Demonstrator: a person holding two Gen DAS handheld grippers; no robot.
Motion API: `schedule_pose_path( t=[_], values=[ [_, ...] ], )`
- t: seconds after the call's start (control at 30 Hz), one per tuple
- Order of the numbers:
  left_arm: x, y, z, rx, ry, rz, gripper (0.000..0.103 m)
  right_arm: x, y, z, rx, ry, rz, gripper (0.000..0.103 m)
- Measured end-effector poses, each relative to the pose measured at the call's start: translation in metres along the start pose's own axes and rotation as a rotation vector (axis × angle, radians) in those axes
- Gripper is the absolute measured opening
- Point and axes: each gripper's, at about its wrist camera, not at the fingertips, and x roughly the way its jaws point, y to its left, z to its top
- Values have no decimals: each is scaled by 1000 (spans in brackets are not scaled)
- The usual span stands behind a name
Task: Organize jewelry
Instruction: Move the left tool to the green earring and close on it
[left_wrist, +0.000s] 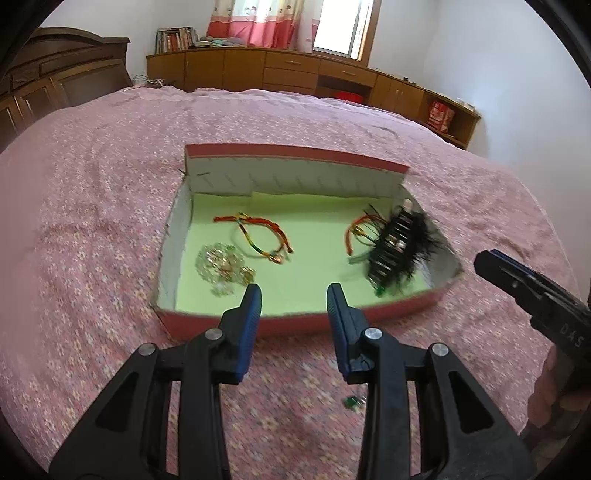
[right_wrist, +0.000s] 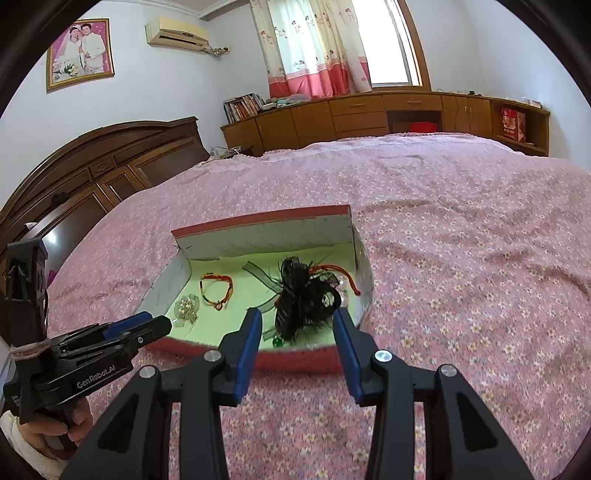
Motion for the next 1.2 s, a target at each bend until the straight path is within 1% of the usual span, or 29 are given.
schedule_pose_path(
  t=[0.3, 0.6, 0.87, 1.1, 1.2],
  values=[
    [-6, -17, -21, 22, 44, -38, 29, -14, -9, -14, 26, 13, -6, 43],
    [0, -28, -44, 33, 94, -76, 29, -23, -18, -31, 38, 29, -29, 44],
    [11, -36, -60, 49, 138, -82, 28, -25, -28, -36, 61, 36, -37, 44],
    [18, -45, -67, 88, 146, -74, 27, -24, -29, -41, 75, 40, -22, 44],
    [22, -46, -68, 87, 146, -64, 22, -23, -29, -43, 78, 42, -16, 44]
  ],
)
